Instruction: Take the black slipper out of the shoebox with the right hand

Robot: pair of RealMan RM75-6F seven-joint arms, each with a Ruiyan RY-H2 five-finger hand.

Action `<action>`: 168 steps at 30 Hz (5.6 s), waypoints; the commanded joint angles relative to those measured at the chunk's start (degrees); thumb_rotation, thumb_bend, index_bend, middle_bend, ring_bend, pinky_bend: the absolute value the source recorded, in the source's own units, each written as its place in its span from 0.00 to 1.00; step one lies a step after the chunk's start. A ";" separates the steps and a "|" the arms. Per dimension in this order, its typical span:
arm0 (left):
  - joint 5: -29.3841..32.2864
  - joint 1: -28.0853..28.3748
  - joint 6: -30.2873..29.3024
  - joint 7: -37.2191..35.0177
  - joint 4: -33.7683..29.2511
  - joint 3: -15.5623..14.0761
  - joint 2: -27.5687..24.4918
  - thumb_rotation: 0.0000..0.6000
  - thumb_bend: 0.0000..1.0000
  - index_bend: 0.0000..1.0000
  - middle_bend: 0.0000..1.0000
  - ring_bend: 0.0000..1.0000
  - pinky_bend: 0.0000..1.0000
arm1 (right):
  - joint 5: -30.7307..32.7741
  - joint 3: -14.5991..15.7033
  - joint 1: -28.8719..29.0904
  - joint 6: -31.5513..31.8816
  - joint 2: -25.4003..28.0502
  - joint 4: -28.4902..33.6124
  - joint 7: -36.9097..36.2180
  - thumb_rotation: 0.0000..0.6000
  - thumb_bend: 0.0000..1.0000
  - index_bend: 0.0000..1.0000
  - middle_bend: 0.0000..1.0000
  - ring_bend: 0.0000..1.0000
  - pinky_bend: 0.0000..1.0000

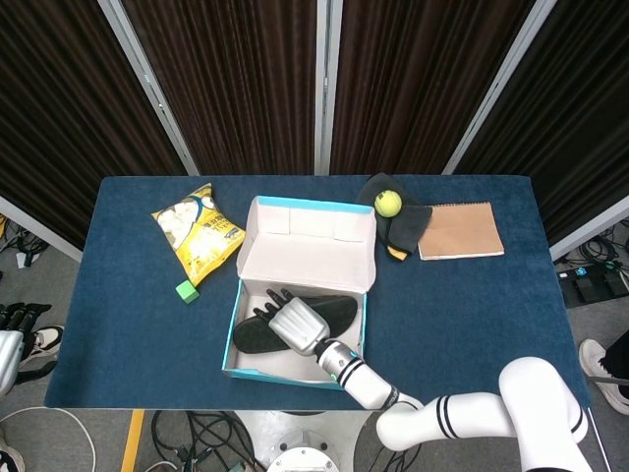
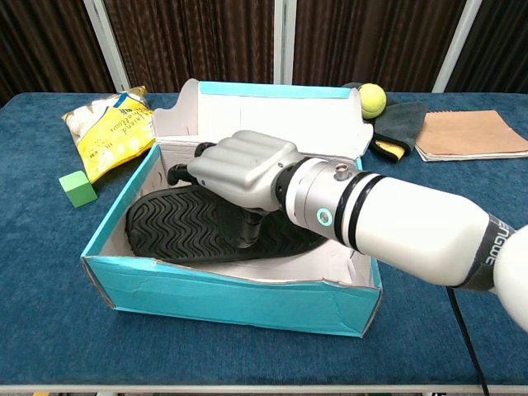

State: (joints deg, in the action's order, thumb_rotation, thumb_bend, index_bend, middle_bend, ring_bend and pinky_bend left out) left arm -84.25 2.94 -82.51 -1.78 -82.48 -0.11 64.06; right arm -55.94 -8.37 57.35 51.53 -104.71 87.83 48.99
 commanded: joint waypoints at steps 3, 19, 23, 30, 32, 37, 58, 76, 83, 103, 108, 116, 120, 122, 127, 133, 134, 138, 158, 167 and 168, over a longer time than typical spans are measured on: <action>-0.16 -0.02 -0.01 -0.15 0.41 -0.03 0.29 1.00 0.00 0.21 0.20 0.15 0.30 | 1.19 0.44 0.41 0.10 0.08 0.34 0.35 1.00 0.12 0.14 0.24 0.07 0.21; -0.11 -0.01 0.62 -0.25 1.40 -0.17 1.01 1.00 0.00 0.21 0.20 0.15 0.30 | -0.84 1.90 0.11 4.45 -1.10 -1.02 1.85 1.00 0.26 0.50 0.50 0.35 0.48; -0.12 0.00 0.72 -0.34 1.55 -0.19 1.10 1.00 0.00 0.21 0.20 0.15 0.30 | -2.00 1.80 -0.10 5.21 -1.24 -1.50 1.34 1.00 0.31 0.65 0.61 0.47 0.60; -0.25 0.01 0.75 -0.57 1.62 -0.21 1.12 1.00 0.00 0.21 0.20 0.15 0.30 | -6.37 1.52 -0.75 6.59 -1.49 -2.44 -2.02 1.00 0.40 0.83 0.73 0.59 0.73; -0.28 0.02 0.79 -0.64 1.59 -0.23 1.10 1.00 0.00 0.21 0.20 0.15 0.30 | -8.26 1.56 -1.09 7.21 -1.45 -2.70 -3.41 1.00 0.42 0.86 0.75 0.61 0.75; -0.40 0.07 0.88 -0.67 1.50 -0.27 1.21 1.00 0.00 0.21 0.20 0.15 0.30 | -10.67 1.56 -1.95 7.92 -0.76 -2.89 -5.50 1.00 0.45 0.88 0.77 0.62 0.77; -0.57 0.56 2.16 -0.77 0.93 -0.65 1.73 1.00 0.00 0.21 0.20 0.15 0.30 | -10.00 2.23 -1.69 -1.09 5.12 0.23 -9.21 1.00 0.45 0.93 0.78 0.63 0.78; -1.11 0.89 2.17 -1.47 1.19 -0.66 2.51 1.00 0.00 0.22 0.20 0.15 0.30 | -20.51 4.11 -0.26 -6.22 13.23 1.60 -20.18 1.00 0.50 0.97 0.81 0.63 0.78; -1.26 1.06 2.02 -1.03 1.19 -0.56 2.96 1.00 0.00 0.22 0.20 0.15 0.30 | -23.11 4.32 -0.38 -6.03 13.69 1.52 -23.80 1.00 0.50 0.98 0.81 0.64 0.77; -1.46 1.11 1.53 -2.18 2.18 -0.44 3.72 1.00 0.00 0.22 0.20 0.15 0.31 | -35.04 5.63 0.10 -2.43 12.80 -4.39 -27.29 1.00 0.52 0.99 0.81 0.64 0.76; -1.39 1.19 1.73 -2.23 2.23 -0.47 4.02 1.00 0.00 0.22 0.20 0.15 0.30 | -32.60 4.96 -0.87 -2.60 12.19 -4.46 -23.87 1.00 0.52 0.99 0.81 0.64 0.76; -1.47 1.14 1.70 -2.78 2.64 -0.58 4.15 1.00 0.00 0.22 0.20 0.15 0.31 | -26.35 3.54 -1.97 -6.04 12.73 -2.69 -31.76 1.00 0.52 1.00 0.82 0.64 0.76; -1.61 1.18 1.70 -3.11 2.76 -0.64 4.29 1.00 0.00 0.22 0.20 0.15 0.31 | -28.29 4.69 -1.07 -7.29 13.58 -3.30 -30.47 1.00 0.52 1.00 0.82 0.64 0.76; -1.74 1.22 1.78 -3.19 2.93 -0.74 4.42 1.00 0.00 0.22 0.20 0.15 0.31 | -30.30 5.56 -0.88 -6.78 13.46 -3.73 -29.31 1.00 0.52 1.00 0.82 0.64 0.76; -1.76 1.28 1.78 -3.46 3.08 -0.70 4.60 1.00 0.00 0.22 0.20 0.15 0.31 | -32.21 5.83 -0.69 -5.89 13.86 -2.88 -29.01 1.00 0.52 1.00 0.82 0.64 0.76; -1.86 1.22 1.58 -3.69 3.31 -0.73 4.67 1.00 0.00 0.22 0.20 0.15 0.31 | -35.17 5.76 -1.19 -2.57 14.19 -2.98 -32.34 1.00 0.52 1.00 0.82 0.64 0.76; -1.88 1.23 1.54 -3.74 3.31 -0.71 4.70 1.00 0.00 0.22 0.20 0.15 0.31 | -35.67 5.77 -1.30 -1.96 14.24 -3.12 -32.83 1.00 0.52 1.00 0.82 0.64 0.76; -1.96 1.31 1.44 -3.65 3.33 -0.62 4.91 1.00 0.00 0.22 0.20 0.15 0.31 | -37.06 5.82 -1.86 0.06 14.68 -3.45 -33.95 1.00 0.52 1.00 0.82 0.64 0.76; -2.00 1.39 1.46 -4.41 3.99 -0.65 5.40 1.00 0.00 0.23 0.20 0.15 0.31 | -43.98 2.34 -5.40 17.14 15.02 -6.56 -35.72 1.00 0.51 1.00 0.82 0.64 0.76; -2.32 1.56 1.03 -3.87 3.52 -0.47 5.34 1.00 0.00 0.23 0.20 0.15 0.31 | -45.82 0.17 -11.13 28.12 21.93 -5.24 -31.93 1.00 0.51 1.00 0.83 0.65 0.77; -2.33 1.60 1.01 -3.82 3.41 -0.42 5.33 1.00 0.00 0.23 0.20 0.15 0.31 | -45.37 0.30 -12.06 28.21 23.38 -4.15 -30.16 1.00 0.51 1.00 0.83 0.65 0.77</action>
State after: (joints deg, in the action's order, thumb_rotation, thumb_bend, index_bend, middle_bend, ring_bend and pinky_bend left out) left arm -86.57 4.52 -81.49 -5.63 -79.04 -0.56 69.40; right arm -101.26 -7.75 47.73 78.36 -84.79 81.61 15.28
